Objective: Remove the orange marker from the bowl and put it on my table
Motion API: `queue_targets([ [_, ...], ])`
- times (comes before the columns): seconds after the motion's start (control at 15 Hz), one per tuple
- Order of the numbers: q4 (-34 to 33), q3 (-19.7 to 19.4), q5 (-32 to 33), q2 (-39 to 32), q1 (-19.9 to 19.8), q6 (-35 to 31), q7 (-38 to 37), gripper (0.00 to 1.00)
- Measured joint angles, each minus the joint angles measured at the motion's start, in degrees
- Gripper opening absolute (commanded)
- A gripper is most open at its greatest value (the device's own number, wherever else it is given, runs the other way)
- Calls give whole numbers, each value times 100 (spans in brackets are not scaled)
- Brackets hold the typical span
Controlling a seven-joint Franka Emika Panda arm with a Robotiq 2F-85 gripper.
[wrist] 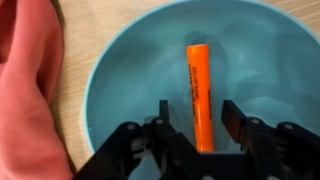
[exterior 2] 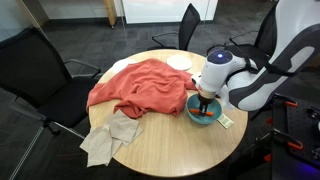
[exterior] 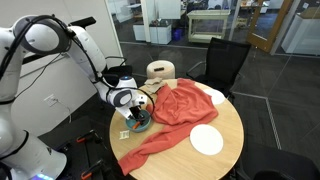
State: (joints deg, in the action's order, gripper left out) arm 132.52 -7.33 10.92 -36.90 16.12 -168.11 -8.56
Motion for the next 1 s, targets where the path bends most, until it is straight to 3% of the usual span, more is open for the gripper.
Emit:
queue_targets([
  [0.27,-7,-1,-11,-41,0,-58,0,0],
  [0.4,-10,-1,-31,-44,0,-60,0,5],
  [1.0,161,-1,-221,387,20,-69,-1,5],
])
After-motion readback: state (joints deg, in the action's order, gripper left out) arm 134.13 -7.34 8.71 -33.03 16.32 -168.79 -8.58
